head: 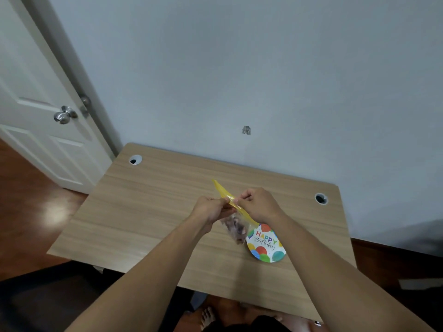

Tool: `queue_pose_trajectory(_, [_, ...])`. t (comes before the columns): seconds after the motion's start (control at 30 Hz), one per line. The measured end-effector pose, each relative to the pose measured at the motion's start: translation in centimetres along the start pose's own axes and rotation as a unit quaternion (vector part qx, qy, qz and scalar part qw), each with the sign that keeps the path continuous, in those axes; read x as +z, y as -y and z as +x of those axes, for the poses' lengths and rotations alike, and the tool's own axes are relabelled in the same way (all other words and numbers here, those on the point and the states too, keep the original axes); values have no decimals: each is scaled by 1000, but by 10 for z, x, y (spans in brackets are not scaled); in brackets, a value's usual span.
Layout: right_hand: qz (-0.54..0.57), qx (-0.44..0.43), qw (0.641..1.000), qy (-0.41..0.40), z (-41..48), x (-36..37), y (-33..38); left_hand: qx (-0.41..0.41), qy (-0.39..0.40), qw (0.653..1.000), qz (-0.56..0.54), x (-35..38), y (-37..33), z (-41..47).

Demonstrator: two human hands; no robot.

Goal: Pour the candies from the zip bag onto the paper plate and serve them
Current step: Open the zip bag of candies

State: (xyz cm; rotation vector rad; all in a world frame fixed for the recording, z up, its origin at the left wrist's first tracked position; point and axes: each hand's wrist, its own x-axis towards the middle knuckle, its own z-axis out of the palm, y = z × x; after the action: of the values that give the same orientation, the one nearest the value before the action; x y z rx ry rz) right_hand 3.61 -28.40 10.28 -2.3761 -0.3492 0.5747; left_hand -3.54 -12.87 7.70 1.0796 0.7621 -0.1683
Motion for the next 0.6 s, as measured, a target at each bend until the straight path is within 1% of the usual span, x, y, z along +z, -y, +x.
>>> queue_pose_trajectory(0.1, [-9,14,1000,-25,3,0,-2,-1,-5,1000,-2,3,-1,0])
queue_pose_trajectory(0.2, [-20,10,1000,-17,1,-4,-1,10,-11,1000,14,5,-1,-2])
queue_pose_trajectory(0.27, [-24,13,999,-26,1,-4,0,21,-9,999,25,7,-3,-3])
queue_pose_trajectory(0.4, [-35,55,991,-112,8,-10,-13,34,-24,998,51,1,-13,-1])
queue_pose_trajectory(0.47, [-35,55,989,-130,11,-18,-21,20,-46,993,104,-9,-16,1])
queue_pose_trajectory(0.53, [-38,49,990,-128,12,-28,-26,9,-58,981,184,-22,-19,4])
queue_pose_trajectory(0.6, [-45,39,989,-134,12,-35,-30,10,-60,970,237,-29,-24,7])
